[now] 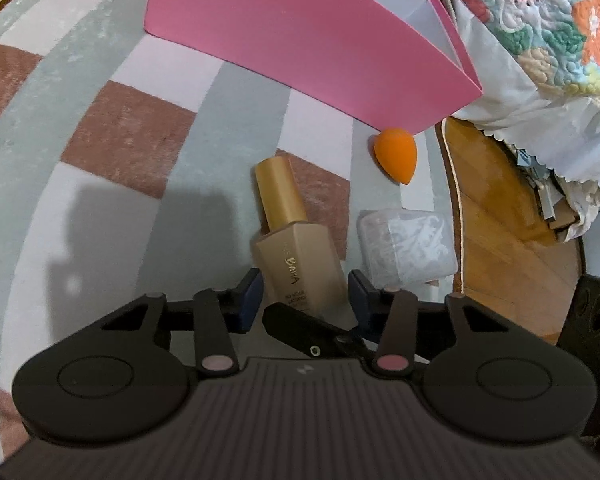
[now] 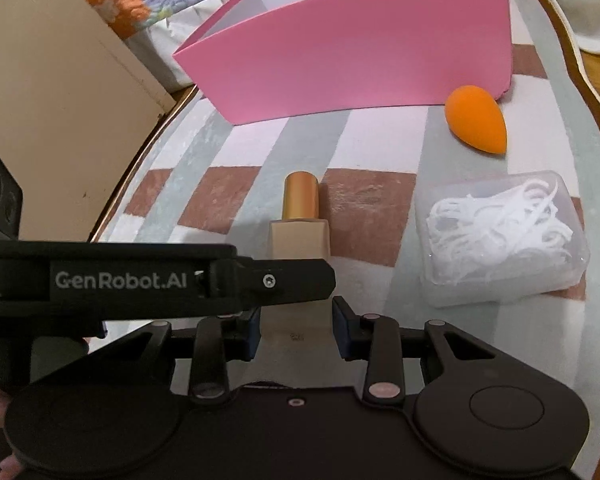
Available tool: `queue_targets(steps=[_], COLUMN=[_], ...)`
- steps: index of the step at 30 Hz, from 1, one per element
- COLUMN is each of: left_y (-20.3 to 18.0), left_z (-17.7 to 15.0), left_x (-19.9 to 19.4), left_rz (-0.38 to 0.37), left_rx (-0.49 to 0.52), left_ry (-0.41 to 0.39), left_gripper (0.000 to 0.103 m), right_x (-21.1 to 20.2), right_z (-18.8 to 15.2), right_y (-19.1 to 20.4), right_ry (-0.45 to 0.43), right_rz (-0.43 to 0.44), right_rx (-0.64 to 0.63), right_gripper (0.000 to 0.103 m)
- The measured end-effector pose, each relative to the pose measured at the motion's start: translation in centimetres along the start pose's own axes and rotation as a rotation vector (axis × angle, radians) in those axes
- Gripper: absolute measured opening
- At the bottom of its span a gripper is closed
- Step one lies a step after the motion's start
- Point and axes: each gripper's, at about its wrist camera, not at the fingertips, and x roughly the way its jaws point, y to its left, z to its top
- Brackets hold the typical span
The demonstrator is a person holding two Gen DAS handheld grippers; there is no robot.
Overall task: Organize objects
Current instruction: 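Carry the foundation bottle into the pink box and open the right gripper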
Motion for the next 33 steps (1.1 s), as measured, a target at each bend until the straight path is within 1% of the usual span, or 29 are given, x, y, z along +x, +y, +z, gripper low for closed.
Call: queue_targets(steps=[3, 8, 12, 15, 20, 23, 25, 29, 33], left_y=[-0.9, -3.3, -5.2, -6.5, -8.3, -9.3, -10.1, -11.4, -13.0], left_z=[0.0, 0.4, 1.1, 1.4, 2.4, 3.6, 4.6, 7.8, 11.1], left_x=[-0.7, -2.8, -5.0, -6.6, -9.1, -10.1, -10.9, -12.3, -13.1], left_rz=[0.021, 0.035, 0.033, 0.047, 0.053, 0.071, 0.077, 0.059, 0.064], left_rx=[0.014, 0.04, 0.055, 0.065, 0.09, 0.093, 0.119, 0.119, 0.178], left_ry=[0.009, 0.012, 0.005, 0.005, -0.035, -0.078, -0.119, -0.17, -0.202], left_gripper=[0.045, 0.045, 0.045, 0.045, 0.045, 0.045, 0.045, 0.045, 0.045], right_x=[-0.4, -2.5, -4.9, -6.3, -8.7, -9.4, -9.8, -10.8, -11.6], right_z=[0.3, 1.3, 2.6, 3.4, 4.8, 6.4, 7.8, 11.5, 15.0], right_y=[0.5, 1.7, 2.4, 2.9, 4.4, 5.3, 5.8, 6.5, 6.8], right_ry=[0.018, 0.027, 0.021, 0.024, -0.003, -0.016, -0.029, -0.058, -0.076], right_rz=[-0.003, -0.035, -0.028, -0.014, -0.014, -0.014, -0.021, -0.026, -0.022], right_rx=[-0.007, -0.026, -0.034, -0.032, -0.075, -0.115, -0.143, -0.189, -0.221], right_gripper=[0.041, 0.041, 0.041, 0.041, 0.041, 0.041, 0.041, 0.041, 0.041])
